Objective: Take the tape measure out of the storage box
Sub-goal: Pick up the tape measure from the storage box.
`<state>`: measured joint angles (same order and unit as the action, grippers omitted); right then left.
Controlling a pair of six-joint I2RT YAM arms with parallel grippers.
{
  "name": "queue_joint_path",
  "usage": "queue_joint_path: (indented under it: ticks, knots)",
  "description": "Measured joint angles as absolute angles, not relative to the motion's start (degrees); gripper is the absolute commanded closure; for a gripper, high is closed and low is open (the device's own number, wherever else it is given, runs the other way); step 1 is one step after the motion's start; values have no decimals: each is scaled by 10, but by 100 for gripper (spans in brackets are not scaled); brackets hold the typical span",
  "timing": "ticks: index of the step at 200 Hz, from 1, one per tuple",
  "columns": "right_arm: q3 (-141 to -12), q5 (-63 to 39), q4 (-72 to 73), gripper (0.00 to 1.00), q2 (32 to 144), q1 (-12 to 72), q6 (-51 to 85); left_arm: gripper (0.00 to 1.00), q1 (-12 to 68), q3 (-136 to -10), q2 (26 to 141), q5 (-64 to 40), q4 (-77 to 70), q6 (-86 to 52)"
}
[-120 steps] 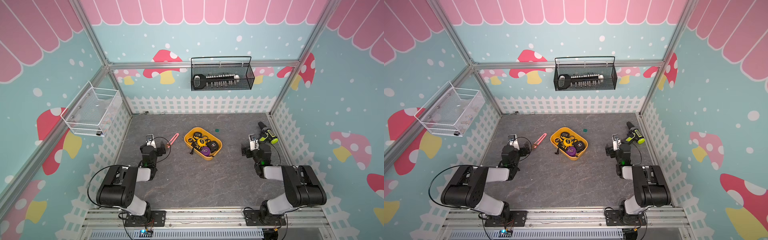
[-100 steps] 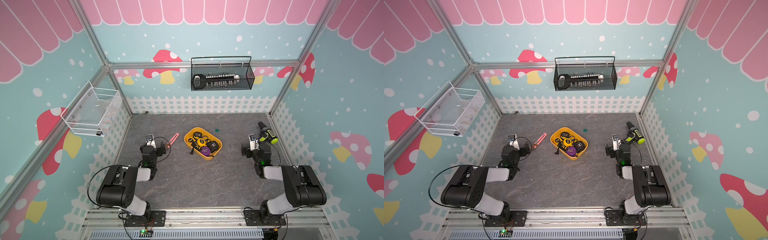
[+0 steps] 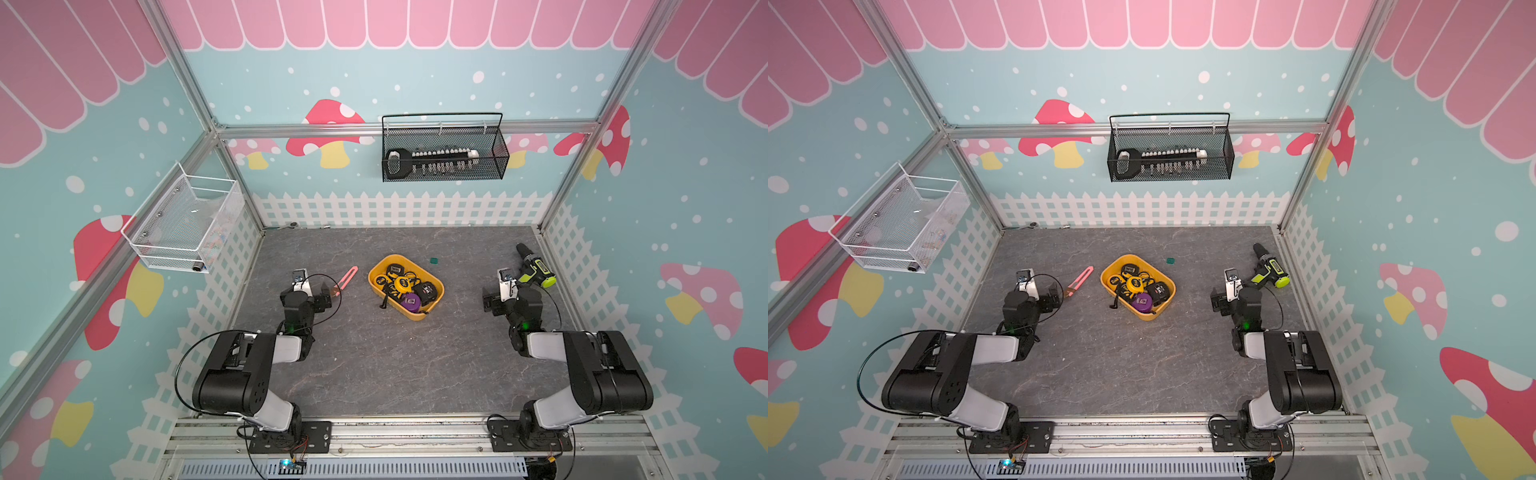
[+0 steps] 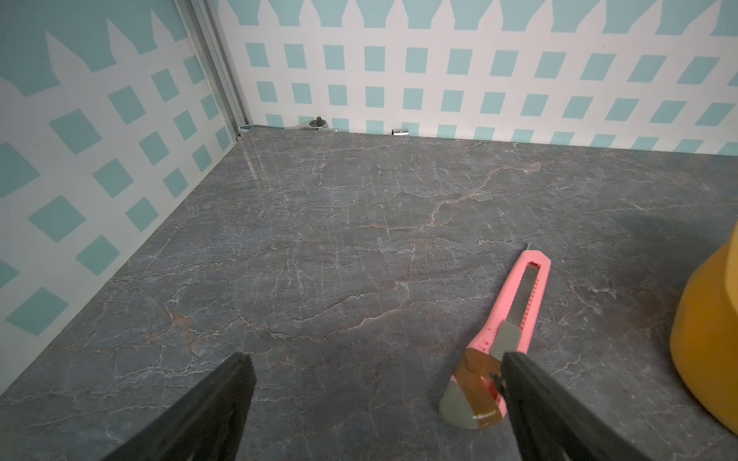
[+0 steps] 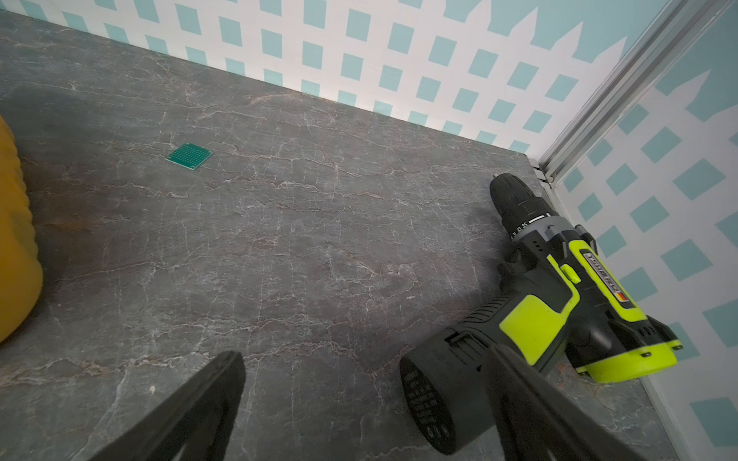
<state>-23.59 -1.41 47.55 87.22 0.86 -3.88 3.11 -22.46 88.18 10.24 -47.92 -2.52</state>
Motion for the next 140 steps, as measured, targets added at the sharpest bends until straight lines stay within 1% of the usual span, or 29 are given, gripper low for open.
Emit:
queue_joint_path:
  ticks: [49,67,88,108,124,140]
  knots:
    - [-236,-14,475,1,872,9,-39,1,22,-225,879,94,-475,-26]
    - [-239,-6,450,1,862,9,-36,1,19,-256,851,78,-387,-24]
    - [-286,10,324,1,818,9,-24,1,21,-365,818,29,-251,-12]
    - [-412,12,155,1,792,8,9,1,42,-491,809,-8,-124,-10]
    - [-501,-6,64,1,783,15,33,1,87,-601,827,-21,-11,-4]
    - [-533,-23,4,1,758,33,57,1,154,-704,866,-27,94,0]
